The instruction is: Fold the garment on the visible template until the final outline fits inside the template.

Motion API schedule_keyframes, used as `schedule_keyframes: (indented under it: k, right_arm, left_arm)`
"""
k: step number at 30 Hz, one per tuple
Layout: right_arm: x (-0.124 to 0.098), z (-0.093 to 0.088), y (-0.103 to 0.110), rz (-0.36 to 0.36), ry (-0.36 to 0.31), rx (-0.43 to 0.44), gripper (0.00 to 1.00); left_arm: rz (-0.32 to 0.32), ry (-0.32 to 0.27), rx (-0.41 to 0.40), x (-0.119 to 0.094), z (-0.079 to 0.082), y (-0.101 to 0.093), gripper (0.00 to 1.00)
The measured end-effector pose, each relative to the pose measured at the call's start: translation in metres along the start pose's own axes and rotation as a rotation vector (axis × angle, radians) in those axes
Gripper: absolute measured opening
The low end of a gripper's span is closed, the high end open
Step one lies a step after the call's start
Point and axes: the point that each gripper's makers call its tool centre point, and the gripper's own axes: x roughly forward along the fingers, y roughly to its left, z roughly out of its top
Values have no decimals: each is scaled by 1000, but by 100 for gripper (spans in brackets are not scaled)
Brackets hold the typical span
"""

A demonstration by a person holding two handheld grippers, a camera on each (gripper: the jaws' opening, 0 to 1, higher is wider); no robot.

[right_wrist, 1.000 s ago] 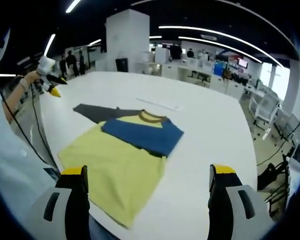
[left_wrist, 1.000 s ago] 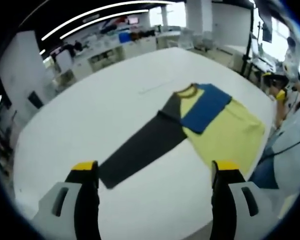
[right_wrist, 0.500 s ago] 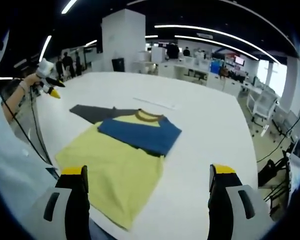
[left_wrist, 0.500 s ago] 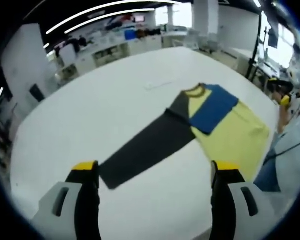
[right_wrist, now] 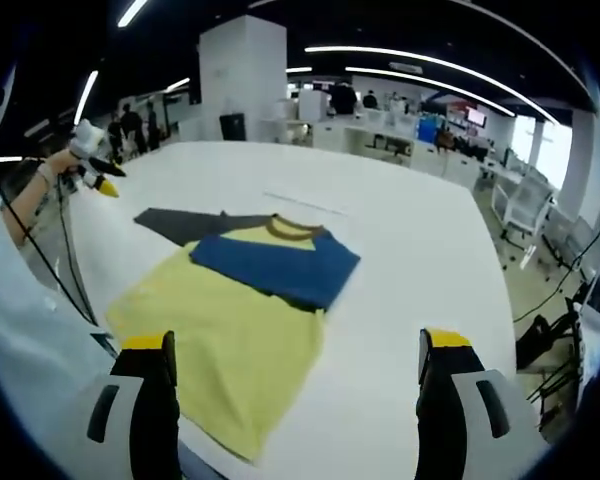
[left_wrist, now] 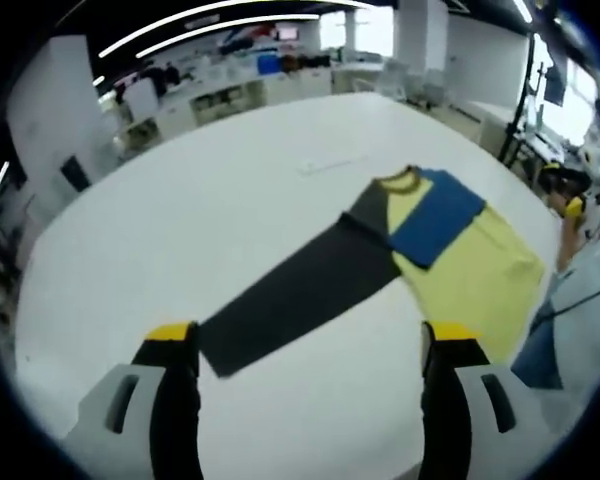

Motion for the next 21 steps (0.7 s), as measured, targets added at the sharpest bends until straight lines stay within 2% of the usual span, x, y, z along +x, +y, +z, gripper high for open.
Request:
schedule_keyframes:
  k: [14,18,21]
  right_arm:
    - [1,-3,4,9,-1,22,100]
    - [0,-2,5,11,-5,24,100]
    - [0,1,7,20,-17,35,100]
  left_arm:
    - [-7,26,-45,12,-14,12,87]
    - [-8,10,-80,16,-18,16,86]
    - [1,22,-92,18,-24,21,85]
